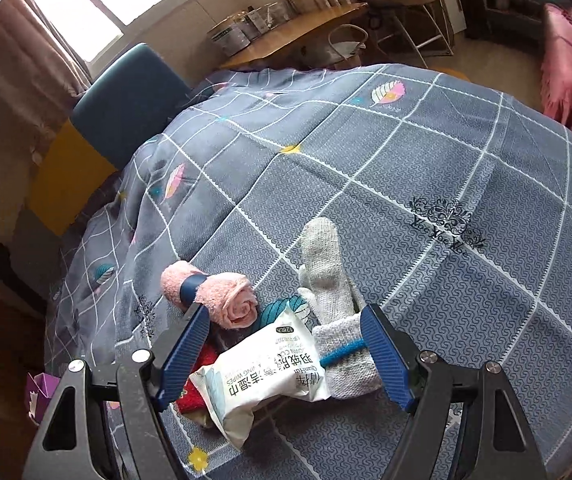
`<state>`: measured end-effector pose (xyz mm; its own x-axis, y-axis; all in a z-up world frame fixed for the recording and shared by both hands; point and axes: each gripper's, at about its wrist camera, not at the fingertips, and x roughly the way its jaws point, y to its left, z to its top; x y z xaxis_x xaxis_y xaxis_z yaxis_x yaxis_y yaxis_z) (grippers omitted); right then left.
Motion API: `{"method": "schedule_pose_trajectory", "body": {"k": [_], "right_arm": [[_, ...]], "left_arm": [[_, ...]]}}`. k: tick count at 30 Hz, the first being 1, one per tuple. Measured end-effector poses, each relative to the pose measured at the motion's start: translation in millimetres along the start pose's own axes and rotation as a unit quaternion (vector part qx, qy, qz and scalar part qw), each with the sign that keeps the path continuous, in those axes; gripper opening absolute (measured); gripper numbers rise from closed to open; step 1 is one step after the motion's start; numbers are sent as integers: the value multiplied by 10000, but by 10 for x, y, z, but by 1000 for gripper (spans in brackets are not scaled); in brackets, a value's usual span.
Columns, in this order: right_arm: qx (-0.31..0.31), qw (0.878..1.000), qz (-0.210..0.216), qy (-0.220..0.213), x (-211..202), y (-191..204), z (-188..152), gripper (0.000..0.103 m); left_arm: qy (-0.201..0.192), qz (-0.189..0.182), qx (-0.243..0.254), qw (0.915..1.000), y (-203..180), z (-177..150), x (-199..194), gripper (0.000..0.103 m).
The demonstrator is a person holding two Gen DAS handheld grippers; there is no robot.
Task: Organize soft objects
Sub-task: 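Grasp the red sock with the left tool and lift it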
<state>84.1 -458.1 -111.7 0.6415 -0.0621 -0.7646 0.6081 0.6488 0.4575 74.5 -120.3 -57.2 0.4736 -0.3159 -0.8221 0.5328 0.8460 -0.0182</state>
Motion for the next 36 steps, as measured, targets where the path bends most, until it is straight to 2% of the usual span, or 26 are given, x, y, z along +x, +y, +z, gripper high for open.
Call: {"method": "schedule_pose_trajectory", "body": {"k": [7,12,16,19,27,32,34,36], "right_arm": [[360,9991,-43,-199,-88,-140,39,79],[639,9978,4,-168,-99,-239,68,79],[912,9957,159,-84,-76,-324,77,79],[1057,9941,250,-58,-76,-377,79,79],[1043,9935,426,148,-15,-345,63,79],[1016,9935,461,211,15,-336,64,79],[1047,9934,432,200,21,-353,71,79],[1105,9928,412,184,23,-387,77,79]], "left_arm": [[476,-588,-513,9958,-135,412,559,49],[803,-814,-630,9914,-298,696,1046,49],[909,-856,-504,9909,-437,923,1350,49],[1030,-1039,-510,9879,-498,1079,1595,49],[1281,-1024,-528,9850,-659,1319,2094,49],[1454,-843,-281,9854,-769,1299,2326,48],[1299,-786,-271,9880,-744,1268,2294,28],[1221,-958,-514,9865,-623,1248,2214,23]]}}
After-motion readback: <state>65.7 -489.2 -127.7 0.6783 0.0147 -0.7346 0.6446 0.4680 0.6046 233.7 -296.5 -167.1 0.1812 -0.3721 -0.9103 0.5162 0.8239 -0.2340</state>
